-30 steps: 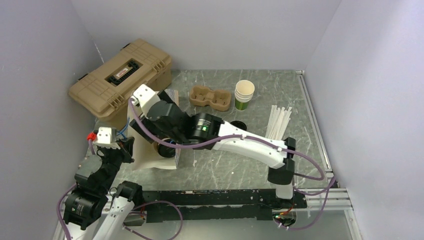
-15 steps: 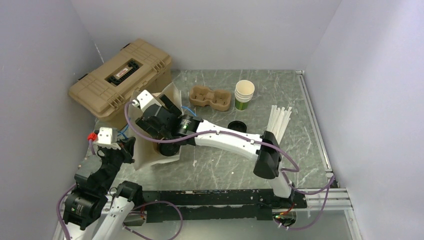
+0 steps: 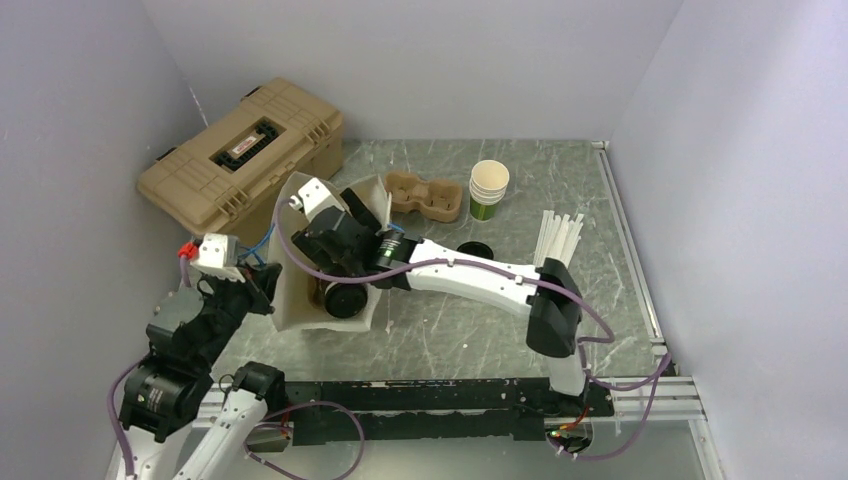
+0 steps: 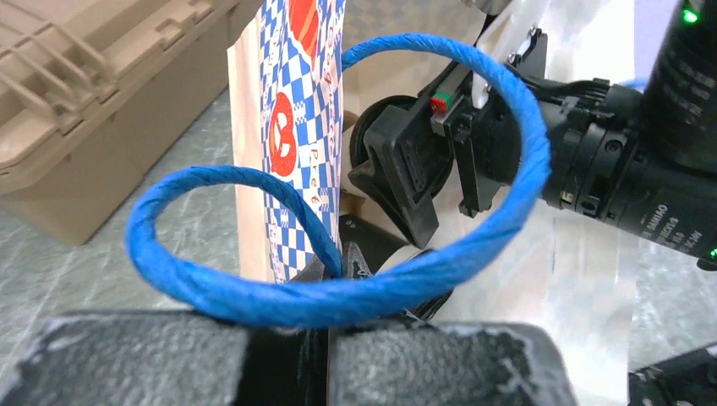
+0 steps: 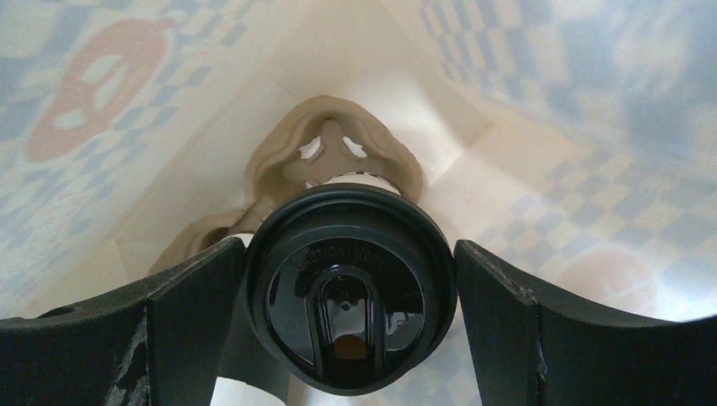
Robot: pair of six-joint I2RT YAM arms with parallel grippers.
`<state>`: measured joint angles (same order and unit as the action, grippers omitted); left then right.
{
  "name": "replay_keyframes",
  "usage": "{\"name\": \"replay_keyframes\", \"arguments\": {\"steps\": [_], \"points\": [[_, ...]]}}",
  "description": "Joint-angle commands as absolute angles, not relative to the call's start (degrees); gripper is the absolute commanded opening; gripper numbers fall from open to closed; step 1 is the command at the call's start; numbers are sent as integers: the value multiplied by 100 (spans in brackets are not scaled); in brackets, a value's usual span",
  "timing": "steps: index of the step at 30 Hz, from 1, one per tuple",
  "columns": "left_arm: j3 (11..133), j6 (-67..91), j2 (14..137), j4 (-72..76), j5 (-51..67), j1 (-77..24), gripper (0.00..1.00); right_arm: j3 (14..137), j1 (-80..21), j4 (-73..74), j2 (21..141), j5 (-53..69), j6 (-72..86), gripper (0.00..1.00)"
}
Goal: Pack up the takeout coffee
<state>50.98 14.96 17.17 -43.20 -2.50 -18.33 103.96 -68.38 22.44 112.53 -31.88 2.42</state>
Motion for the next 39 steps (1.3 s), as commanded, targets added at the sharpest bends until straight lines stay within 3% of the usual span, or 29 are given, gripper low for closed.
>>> {"name": "replay_keyframes", "arguments": {"steps": [1, 12, 26, 39], "points": [[5717, 1989, 2132, -4228, 330, -1854, 0, 10243, -6847, 2095, 10409, -3151, 338, 56], [6285, 3046, 2962, -4679, 1202, -1854, 0, 9968, -6802, 2418, 10101, -2759, 555, 56], [5729, 3280, 2780, -5005, 933, -1854, 0, 9754, -6375, 2786, 10586, -1456, 1124, 56], [5401, 3156, 2623, -5177, 679, -1854, 0, 9730, -6214, 3068, 11267, -1030, 1291, 57]]}}
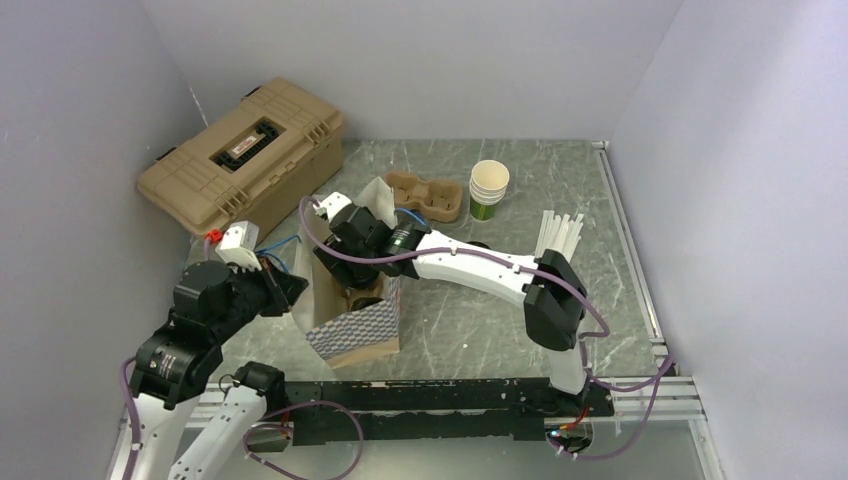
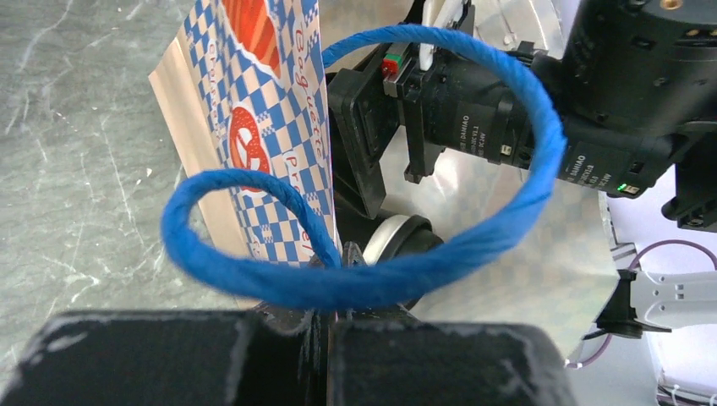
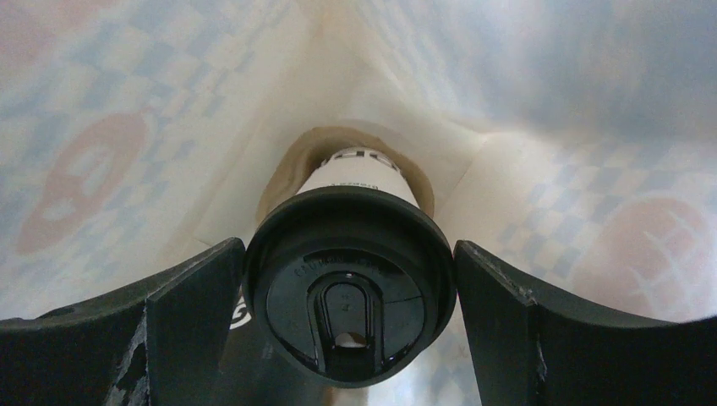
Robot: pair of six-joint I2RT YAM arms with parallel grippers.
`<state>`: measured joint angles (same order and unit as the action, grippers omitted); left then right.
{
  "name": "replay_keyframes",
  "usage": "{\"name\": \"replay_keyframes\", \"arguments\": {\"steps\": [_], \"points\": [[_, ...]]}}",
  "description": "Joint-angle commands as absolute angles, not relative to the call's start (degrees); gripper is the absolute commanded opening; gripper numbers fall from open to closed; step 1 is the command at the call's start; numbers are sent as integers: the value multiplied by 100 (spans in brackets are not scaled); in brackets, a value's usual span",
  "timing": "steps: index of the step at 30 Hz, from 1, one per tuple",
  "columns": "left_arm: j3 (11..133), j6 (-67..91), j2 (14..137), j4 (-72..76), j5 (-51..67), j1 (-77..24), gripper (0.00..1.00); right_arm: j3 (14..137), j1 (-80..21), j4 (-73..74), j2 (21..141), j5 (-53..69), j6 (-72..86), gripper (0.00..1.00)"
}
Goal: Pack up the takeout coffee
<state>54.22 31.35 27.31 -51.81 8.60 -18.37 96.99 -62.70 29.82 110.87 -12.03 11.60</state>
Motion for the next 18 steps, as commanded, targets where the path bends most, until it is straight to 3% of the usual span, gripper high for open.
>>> {"name": "replay_keyframes", "arguments": {"steps": [1, 15, 18], "points": [[5386, 3144, 2601, -5191, 651, -1854, 0, 9730, -6214, 3091, 11314, -1022, 1286, 57], [5309, 3095, 2502, -5256, 517, -1854, 0, 9470, -6231, 3323, 11796, -1046, 1534, 56], [5309, 3077, 2520, -5240, 519, -1854, 0, 9596, -6232, 3437, 11642, -1187, 1531, 61]]}}
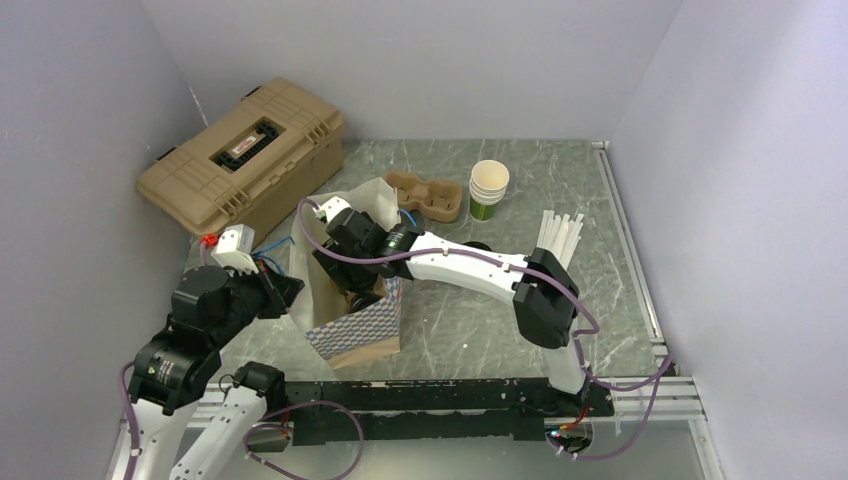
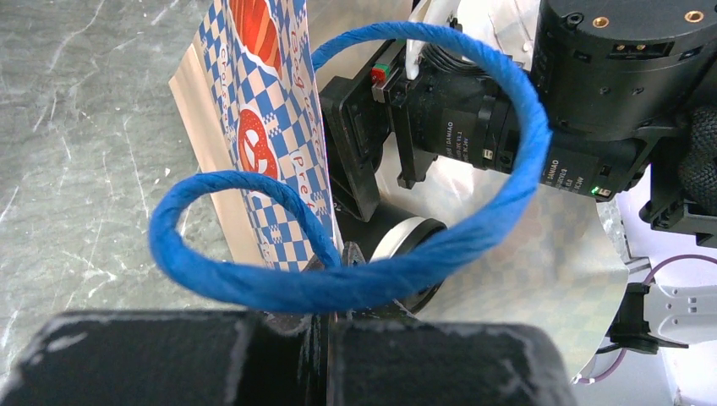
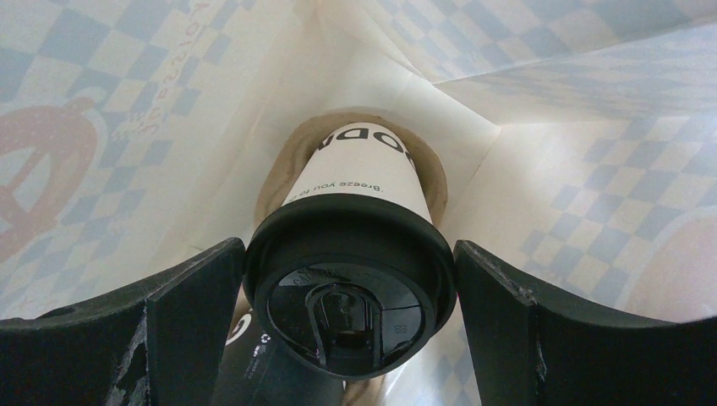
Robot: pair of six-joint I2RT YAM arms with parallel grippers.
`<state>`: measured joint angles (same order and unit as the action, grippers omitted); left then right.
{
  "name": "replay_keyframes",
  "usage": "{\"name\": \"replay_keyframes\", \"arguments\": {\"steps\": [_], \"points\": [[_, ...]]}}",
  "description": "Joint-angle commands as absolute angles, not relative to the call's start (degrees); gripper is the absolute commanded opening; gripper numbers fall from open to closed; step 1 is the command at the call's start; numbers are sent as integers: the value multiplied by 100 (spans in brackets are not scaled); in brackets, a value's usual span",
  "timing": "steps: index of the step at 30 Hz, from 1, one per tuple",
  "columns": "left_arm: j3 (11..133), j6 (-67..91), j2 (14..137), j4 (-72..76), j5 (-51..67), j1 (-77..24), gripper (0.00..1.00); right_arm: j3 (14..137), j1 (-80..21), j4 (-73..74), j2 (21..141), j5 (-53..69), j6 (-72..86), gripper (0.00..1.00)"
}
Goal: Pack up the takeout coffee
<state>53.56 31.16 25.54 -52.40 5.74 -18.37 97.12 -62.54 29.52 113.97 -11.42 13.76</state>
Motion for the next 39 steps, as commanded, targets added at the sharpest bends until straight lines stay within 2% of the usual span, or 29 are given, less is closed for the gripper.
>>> {"name": "replay_keyframes", "arguments": {"steps": [1, 4, 10, 26, 39], "points": [[5307, 3072, 2522, -5238, 512, -1854, 0, 9641, -6231, 3455, 11563, -1244, 1530, 65], [5304, 3051, 2549, -5229, 521, -1854, 0, 9783, -6232, 3504, 11335, -1428, 1529, 81], [5278, 3033, 2592, -5177, 628, -1854, 0, 10198, -6231, 3612, 11065, -1726, 1568, 99], [5273, 3007, 2635, -5177, 655, -1854, 0, 11457, -6233, 4102, 10852, -2022, 1563, 100], [5291, 2810, 2701, -5042, 780, -1854, 0, 11333, -6240, 3658, 9833, -1997, 1507, 100]]}}
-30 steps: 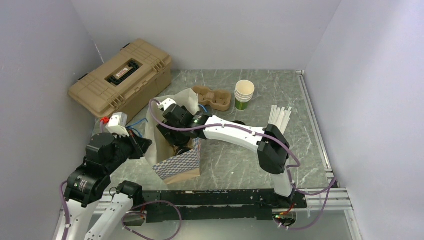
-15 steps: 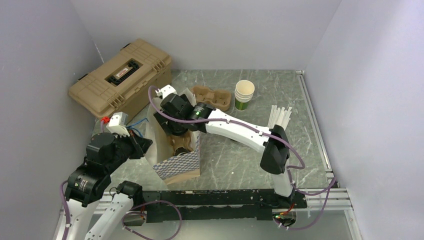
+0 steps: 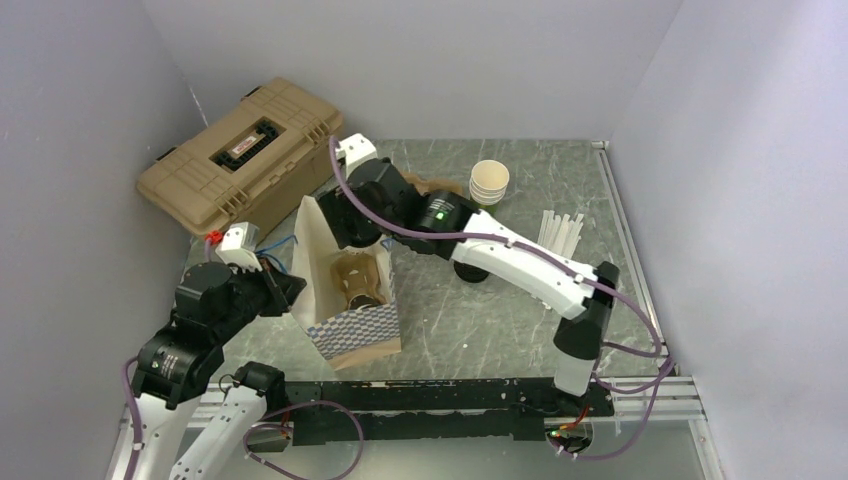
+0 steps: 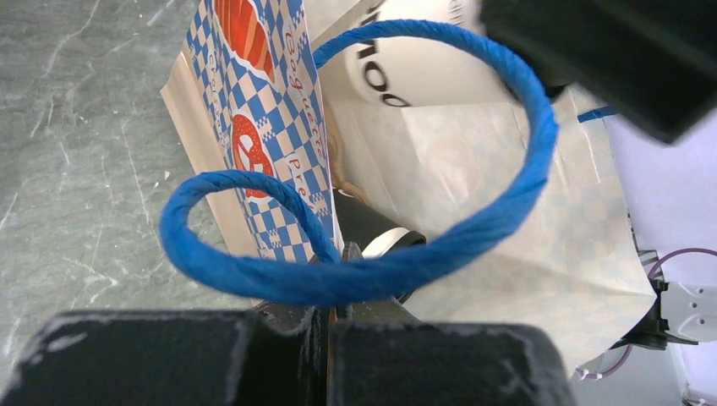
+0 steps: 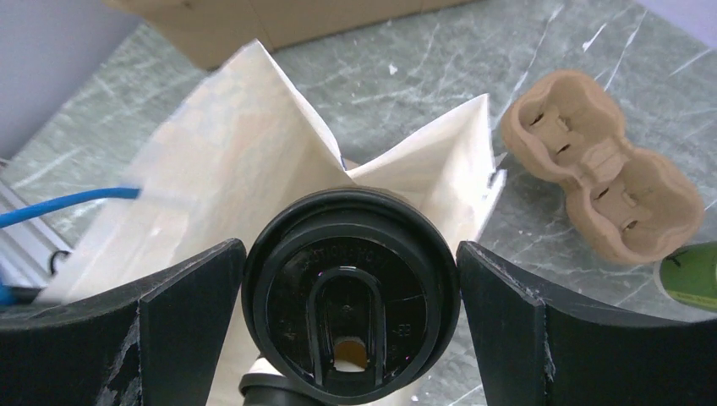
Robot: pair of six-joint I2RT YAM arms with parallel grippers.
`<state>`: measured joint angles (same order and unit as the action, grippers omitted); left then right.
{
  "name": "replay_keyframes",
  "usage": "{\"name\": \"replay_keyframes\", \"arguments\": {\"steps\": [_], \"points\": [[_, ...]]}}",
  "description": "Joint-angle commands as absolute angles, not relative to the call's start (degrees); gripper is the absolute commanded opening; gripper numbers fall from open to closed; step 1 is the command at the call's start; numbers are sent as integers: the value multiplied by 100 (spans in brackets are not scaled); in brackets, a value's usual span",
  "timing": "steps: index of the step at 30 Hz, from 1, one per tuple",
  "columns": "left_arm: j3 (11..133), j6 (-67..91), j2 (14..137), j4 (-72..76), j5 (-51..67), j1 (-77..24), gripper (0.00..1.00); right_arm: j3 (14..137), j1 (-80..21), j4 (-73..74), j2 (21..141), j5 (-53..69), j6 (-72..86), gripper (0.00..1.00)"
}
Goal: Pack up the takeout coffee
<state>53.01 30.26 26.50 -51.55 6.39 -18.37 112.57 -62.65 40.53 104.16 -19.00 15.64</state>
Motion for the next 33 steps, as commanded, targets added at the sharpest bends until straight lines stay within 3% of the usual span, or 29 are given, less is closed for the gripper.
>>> {"name": "replay_keyframes", "arguments": {"steps": [1, 27, 33], "points": [[5291, 2790, 2692, -5019, 782, -1854, 0, 11333, -6240, 3672, 9810, -2015, 1496, 100], [5323, 2569, 2699, -4858, 865, -1854, 0, 11677, -6517, 4348, 10176, -1591, 1351, 90], [5335, 2160, 2677, -4464, 1202, -1854, 0, 11670, -6576, 4394, 10010, -1576, 1197, 82]]}}
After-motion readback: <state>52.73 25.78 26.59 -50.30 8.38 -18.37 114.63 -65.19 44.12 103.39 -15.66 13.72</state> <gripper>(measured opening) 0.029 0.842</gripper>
